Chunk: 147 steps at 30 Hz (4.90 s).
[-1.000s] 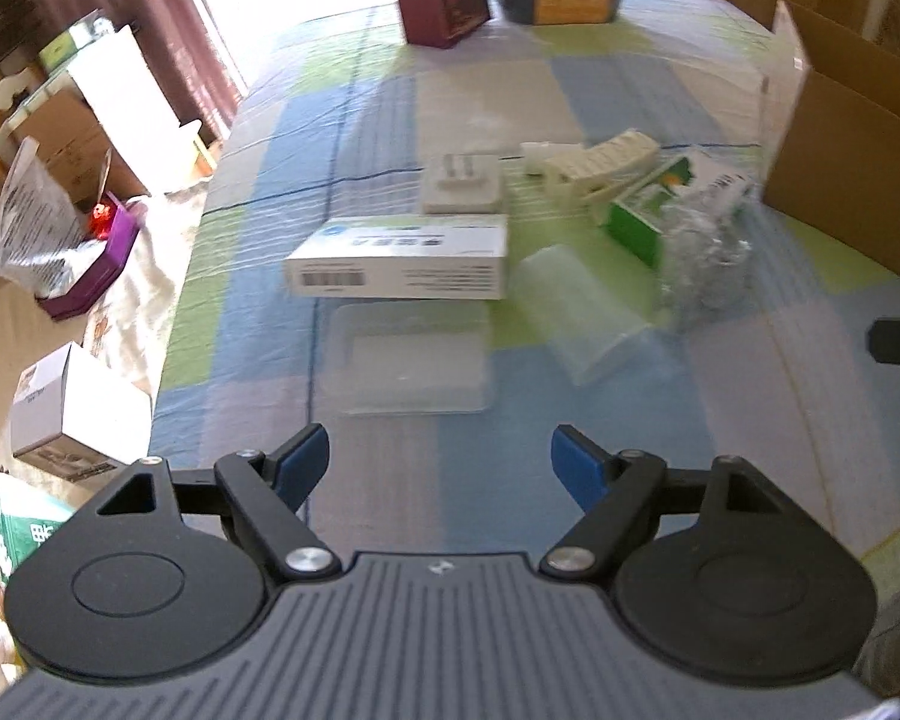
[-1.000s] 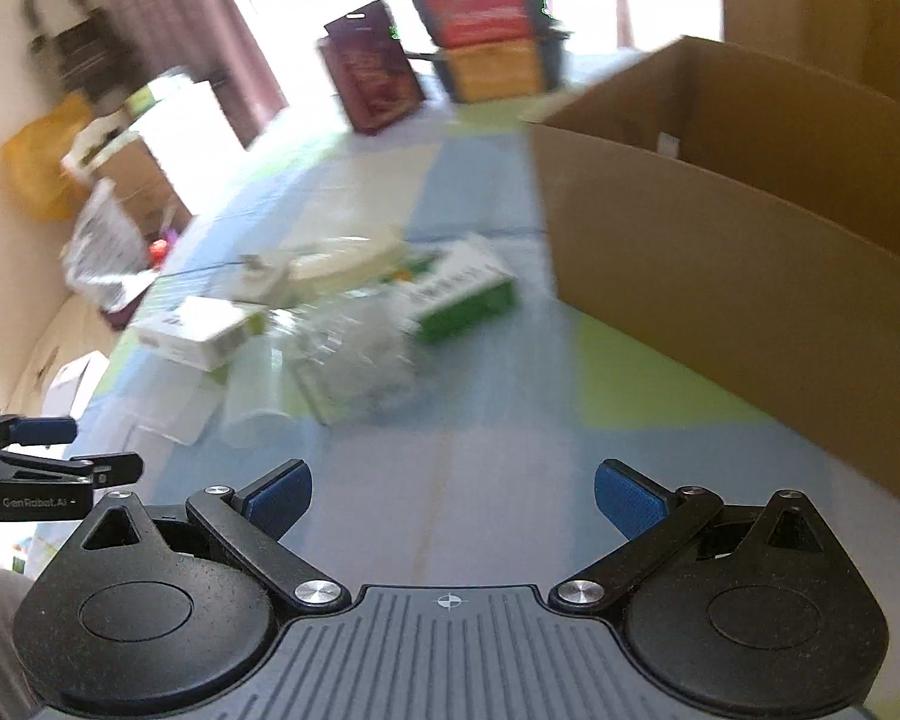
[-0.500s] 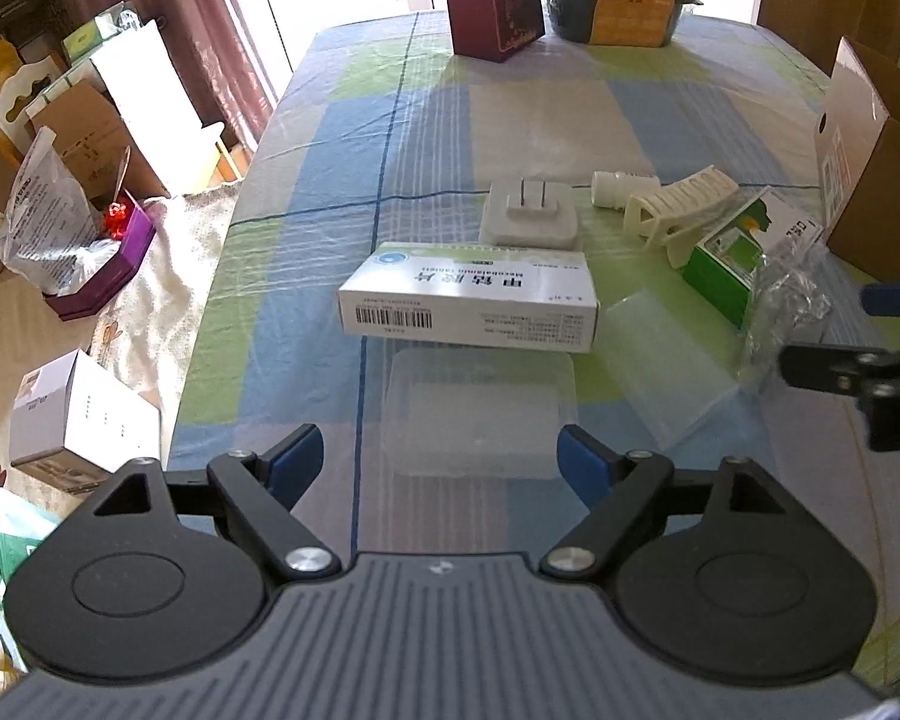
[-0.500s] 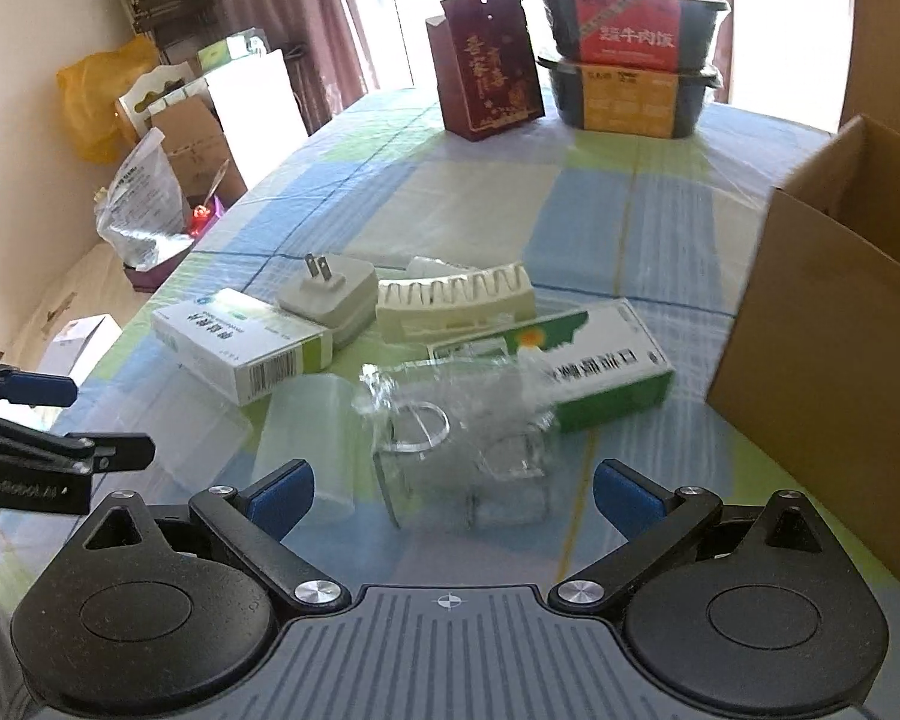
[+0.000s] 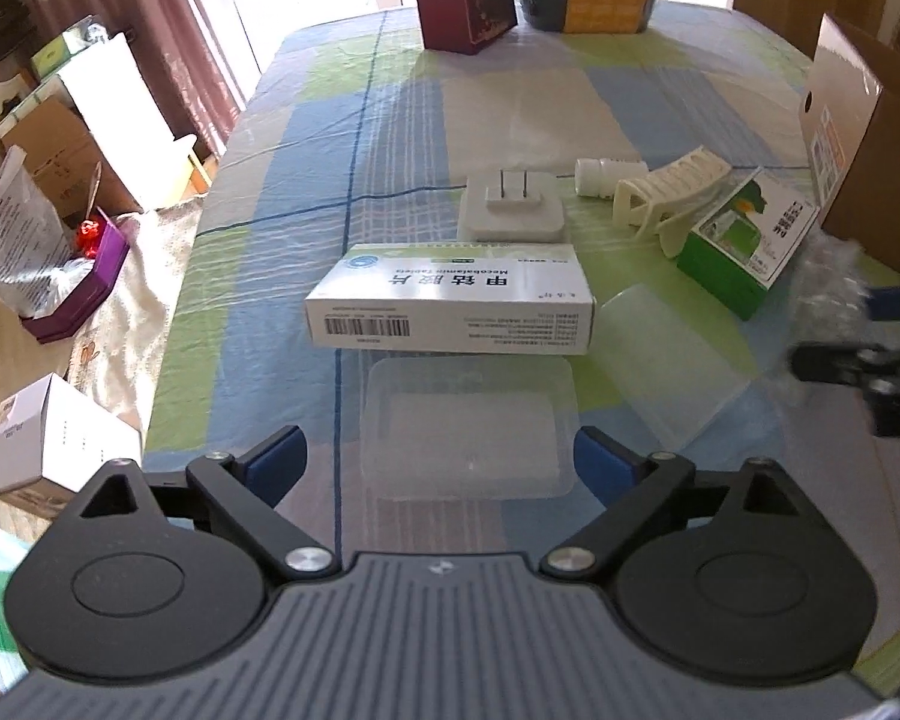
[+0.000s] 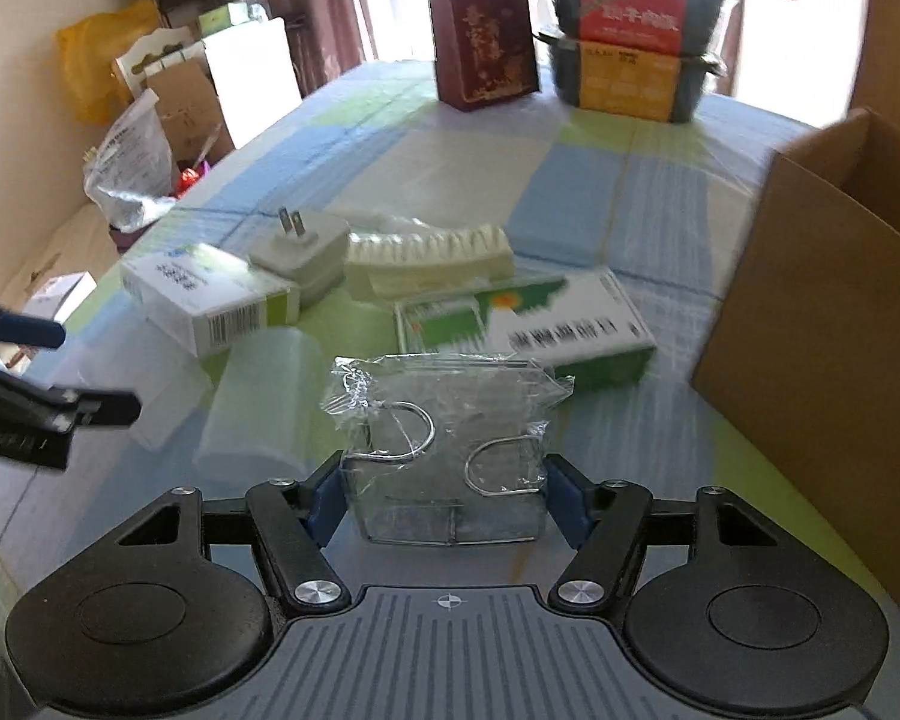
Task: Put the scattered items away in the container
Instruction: 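Grasp the clear plastic container with the left tool while the right tool grasps the bagged wire rack, then lift the container with the left tool while the right tool carries the bagged rack toward the cardboard box, then lower the container and bagged rack into the cardboard box and open both tools, then withdraw both tools from the cardboard box back over the table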
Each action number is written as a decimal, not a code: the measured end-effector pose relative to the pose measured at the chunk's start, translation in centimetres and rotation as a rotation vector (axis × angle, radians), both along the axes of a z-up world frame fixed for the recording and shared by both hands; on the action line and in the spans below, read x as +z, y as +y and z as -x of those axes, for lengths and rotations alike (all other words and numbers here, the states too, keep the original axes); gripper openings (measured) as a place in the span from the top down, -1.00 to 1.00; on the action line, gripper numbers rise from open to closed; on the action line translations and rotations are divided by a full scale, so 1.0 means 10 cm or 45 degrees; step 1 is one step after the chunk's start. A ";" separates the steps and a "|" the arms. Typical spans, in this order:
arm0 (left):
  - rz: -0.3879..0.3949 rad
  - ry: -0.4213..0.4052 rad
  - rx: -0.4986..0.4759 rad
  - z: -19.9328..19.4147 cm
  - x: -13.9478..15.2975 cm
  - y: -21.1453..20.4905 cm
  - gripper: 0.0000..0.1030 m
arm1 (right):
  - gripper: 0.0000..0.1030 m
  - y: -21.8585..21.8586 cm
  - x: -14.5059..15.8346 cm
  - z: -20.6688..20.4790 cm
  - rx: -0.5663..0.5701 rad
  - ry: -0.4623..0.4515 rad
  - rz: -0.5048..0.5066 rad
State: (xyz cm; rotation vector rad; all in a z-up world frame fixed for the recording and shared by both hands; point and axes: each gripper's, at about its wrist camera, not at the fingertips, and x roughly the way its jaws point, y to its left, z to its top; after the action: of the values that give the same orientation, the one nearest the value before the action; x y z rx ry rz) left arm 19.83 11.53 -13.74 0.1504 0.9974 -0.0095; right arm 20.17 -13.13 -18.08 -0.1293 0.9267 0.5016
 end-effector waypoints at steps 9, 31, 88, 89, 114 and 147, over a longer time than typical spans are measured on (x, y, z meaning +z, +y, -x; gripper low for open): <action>-0.003 0.068 -0.047 -0.18 -0.24 -0.06 -0.75 | -0.36 -0.31 0.07 0.17 -0.071 0.047 0.029; 0.024 0.115 -0.069 0.01 -0.23 -0.11 -0.66 | -0.38 -0.18 0.00 0.01 -0.076 0.092 0.097; 0.019 -0.303 -1.054 -0.48 1.48 -2.66 -0.66 | -0.38 -2.43 1.85 0.31 -0.396 -0.148 -0.131; 0.006 -0.301 -1.071 -0.54 1.47 -2.71 -0.66 | -0.38 -2.45 1.84 0.26 -0.389 -0.144 -0.106; -0.345 0.160 -1.337 -1.51 0.57 -3.95 -0.66 | -0.38 -2.96 0.94 -0.74 -0.470 0.343 0.110; -0.527 0.348 -1.284 -1.64 0.16 -3.95 -0.80 | -0.71 -2.81 0.80 -0.97 -0.241 0.395 0.256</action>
State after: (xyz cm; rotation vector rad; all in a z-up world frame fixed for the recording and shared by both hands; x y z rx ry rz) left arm 36.23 -27.93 -12.17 1.0412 1.0944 -0.7635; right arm 29.89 -41.21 -10.10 -0.1467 1.2798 0.2550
